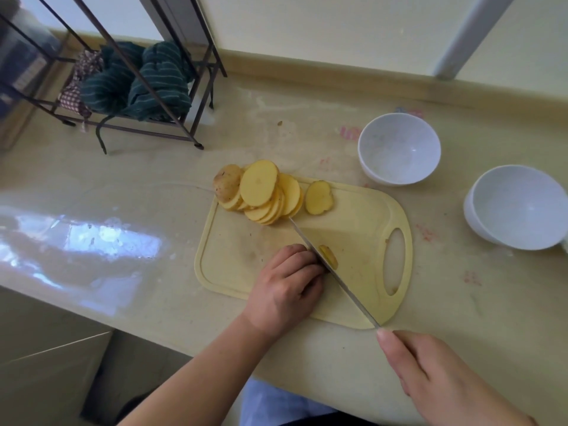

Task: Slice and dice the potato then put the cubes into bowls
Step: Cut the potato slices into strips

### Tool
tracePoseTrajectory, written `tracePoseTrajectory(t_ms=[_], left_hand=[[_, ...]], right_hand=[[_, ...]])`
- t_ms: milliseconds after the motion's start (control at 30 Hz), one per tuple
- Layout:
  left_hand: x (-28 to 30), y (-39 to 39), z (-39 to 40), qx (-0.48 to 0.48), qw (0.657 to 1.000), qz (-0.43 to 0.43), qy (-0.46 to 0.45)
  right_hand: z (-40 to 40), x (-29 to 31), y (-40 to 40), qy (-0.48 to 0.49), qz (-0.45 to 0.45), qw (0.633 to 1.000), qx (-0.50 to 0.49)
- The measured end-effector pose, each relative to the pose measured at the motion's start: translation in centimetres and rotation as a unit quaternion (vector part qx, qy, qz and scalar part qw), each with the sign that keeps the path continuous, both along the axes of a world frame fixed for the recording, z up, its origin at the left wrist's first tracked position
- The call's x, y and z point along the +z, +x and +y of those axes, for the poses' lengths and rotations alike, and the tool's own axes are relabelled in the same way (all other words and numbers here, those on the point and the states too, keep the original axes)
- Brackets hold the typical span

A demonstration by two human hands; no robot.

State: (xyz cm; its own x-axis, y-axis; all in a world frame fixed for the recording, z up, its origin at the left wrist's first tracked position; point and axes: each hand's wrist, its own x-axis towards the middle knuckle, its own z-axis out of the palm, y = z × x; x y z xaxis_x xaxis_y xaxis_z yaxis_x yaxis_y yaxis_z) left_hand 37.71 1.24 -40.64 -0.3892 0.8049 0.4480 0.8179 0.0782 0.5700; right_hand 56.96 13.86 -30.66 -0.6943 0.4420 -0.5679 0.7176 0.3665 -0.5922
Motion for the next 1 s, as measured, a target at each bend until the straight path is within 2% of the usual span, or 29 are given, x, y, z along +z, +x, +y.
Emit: tracePoseTrajectory(t_ms=[233, 367, 500, 600, 733, 833, 1000], left_hand=[[0.2, -0.1, -0.2, 0.001, 1.0, -0.007, -0.006], [0.9, -0.3, -0.2, -0.013, 1.0, -0.005, -0.024], [2.5, -2.4, -0.2, -0.077, 0.993, -0.009, -0.088], [3.6, -4.2, 1.2, -0.139, 0.975, 0.009, -0.175], [4.3, -5.1, 2.8, -0.211, 0.956, 0.048, -0.198], [3.8, -4.6, 2.3, -0.179, 0.964, 0.035, -0.194], [2.9, -1.2, 0.5, -0.034, 0.984, -0.052, -0.168]], right_hand=[[0.0, 0.3, -0.3, -0.09, 0.018, 0.995, -0.039], [0.4, 1.1, 1.5, -0.115, 0.046, 0.987, -0.103], [0.9, 1.8, 2.7, -0.164, 0.032, 0.958, -0.233], [1.5, 1.9, 2.6, -0.182, 0.001, 0.96, -0.213], [1.3, 1.3, 2.6, -0.178, 0.002, 0.964, -0.199], [0.9, 1.1, 2.7, -0.203, 0.009, 0.957, -0.205], [0.4, 1.0, 2.3, -0.214, 0.003, 0.954, -0.211]])
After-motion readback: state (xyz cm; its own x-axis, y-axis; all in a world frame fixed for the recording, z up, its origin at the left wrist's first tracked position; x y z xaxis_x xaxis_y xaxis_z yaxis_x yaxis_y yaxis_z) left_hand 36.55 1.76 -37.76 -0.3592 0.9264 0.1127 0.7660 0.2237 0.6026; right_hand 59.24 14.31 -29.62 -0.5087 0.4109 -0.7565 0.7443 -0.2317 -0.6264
